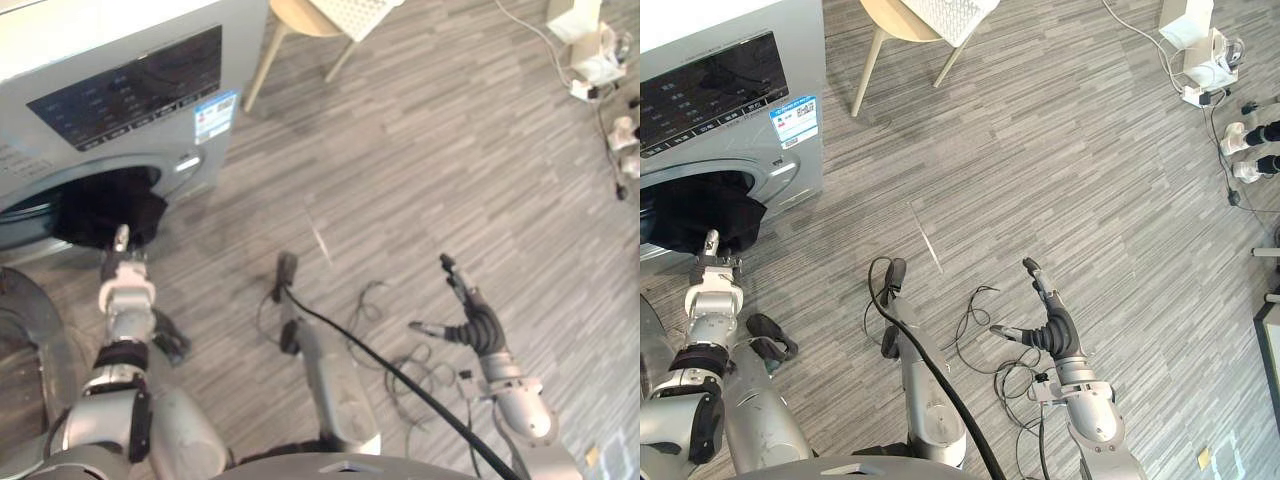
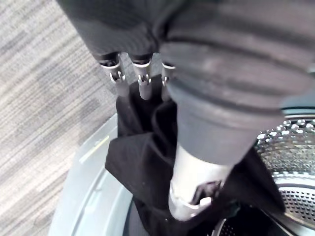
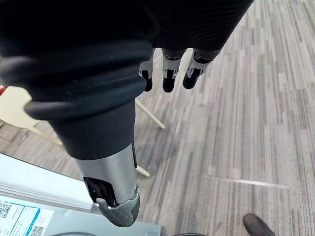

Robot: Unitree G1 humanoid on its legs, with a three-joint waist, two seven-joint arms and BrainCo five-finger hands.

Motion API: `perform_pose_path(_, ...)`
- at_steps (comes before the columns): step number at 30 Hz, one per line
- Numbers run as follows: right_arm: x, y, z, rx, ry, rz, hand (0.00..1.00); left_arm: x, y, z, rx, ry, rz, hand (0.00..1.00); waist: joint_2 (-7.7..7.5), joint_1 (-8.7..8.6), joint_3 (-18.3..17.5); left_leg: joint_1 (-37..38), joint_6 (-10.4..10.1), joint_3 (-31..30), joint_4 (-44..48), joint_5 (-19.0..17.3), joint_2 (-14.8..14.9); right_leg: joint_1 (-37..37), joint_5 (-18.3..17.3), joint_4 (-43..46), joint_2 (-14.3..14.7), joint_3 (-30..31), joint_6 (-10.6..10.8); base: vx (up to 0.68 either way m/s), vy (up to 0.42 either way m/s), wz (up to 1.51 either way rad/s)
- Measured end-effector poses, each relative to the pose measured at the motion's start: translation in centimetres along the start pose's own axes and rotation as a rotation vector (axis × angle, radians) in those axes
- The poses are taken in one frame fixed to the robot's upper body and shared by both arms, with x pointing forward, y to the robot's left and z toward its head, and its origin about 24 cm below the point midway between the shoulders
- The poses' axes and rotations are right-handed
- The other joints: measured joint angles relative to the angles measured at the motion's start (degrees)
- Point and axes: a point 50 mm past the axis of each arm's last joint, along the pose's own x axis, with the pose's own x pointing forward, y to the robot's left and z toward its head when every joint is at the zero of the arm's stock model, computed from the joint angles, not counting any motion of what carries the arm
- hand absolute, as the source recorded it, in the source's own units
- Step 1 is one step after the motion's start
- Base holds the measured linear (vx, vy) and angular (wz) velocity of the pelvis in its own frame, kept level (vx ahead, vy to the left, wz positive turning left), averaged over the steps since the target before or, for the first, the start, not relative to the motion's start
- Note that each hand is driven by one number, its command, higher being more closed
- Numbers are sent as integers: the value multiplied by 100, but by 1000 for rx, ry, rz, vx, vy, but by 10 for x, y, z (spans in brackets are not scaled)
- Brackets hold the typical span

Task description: Pick up the laundry basket with both hands and put the clothes into the washing machine.

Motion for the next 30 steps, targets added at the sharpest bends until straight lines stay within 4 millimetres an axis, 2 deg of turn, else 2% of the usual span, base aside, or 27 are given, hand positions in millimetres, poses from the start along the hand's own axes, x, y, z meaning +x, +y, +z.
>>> perform_pose_path(3, -1, 0, -4, 2, 16, -2, 0, -5, 16, -7, 6, 27, 25, 0, 6, -3, 5, -4, -2, -40, 4, -30, -52, 7, -7, 6, -32, 2, 8, -21, 37, 1)
perform_pose_path(8, -2, 0, -9, 3, 38, -3, 0, -17, 27, -28, 105, 121, -38, 0, 93, 26, 65, 4, 17, -75, 5, -40, -105, 22, -9, 28, -73, 1, 12, -3, 5, 1)
perform_pose_path(12, -3, 3, -14, 5, 57, 5, 0, -39, 30, -48, 261, 225, -197, 0, 247, 55, 171, 32, 17, -84, 15, -68, -125, 59, -22, 40, -95, -2, 28, 0, 0, 0)
perform_pose_path(17, -8, 11, -28, 4, 113, 40, 0, -72, 51, -63, 421, 349, -324, 0, 378, 109, 203, 197, -28, -101, -29, -165, -210, 146, -94, 78, -128, 31, 77, -7, 9, -3)
perform_pose_path(21, -16, 16, -48, 9, 202, 49, 0, -105, 85, -80, 506, 516, -360, 0, 593, 115, 20, 297, -9, -216, -223, -167, -388, 241, -155, 53, -172, 4, 42, 19, 11, 6)
perform_pose_path(25, -23, 42, -66, 72, 287, 61, 0, -126, 112, -97, 532, 621, -319, 0, 803, 178, -491, 674, -54, -210, -538, -62, -485, 459, -265, 129, -184, -9, 100, 86, 11, 3)
perform_pose_path(27, -22, 54, -72, 109, 316, 69, 0, -130, 120, -103, 546, 644, -296, 0, 884, 179, -611, 958, -81, -228, -681, -34, -538, 558, -497, 467, -255, -9, 168, 96, 12, 13)
perform_pose_path(28, -23, 60, -75, 129, 333, 67, 0, -133, 123, -108, 555, 661, -288, 0, 944, 177, -672, 1120, -96, -256, -735, -24, -570, 601, -721, 796, -321, -1, 221, 87, 2, 21)
perform_pose_path(30, -22, 68, -79, 146, 360, 64, 0, -136, 127, -112, 607, 671, -292, 0, 964, 179, -668, 1452, -99, -416, -780, -17, -660, 596, -1282, 1634, -423, 427, 285, 67, -7, 34)
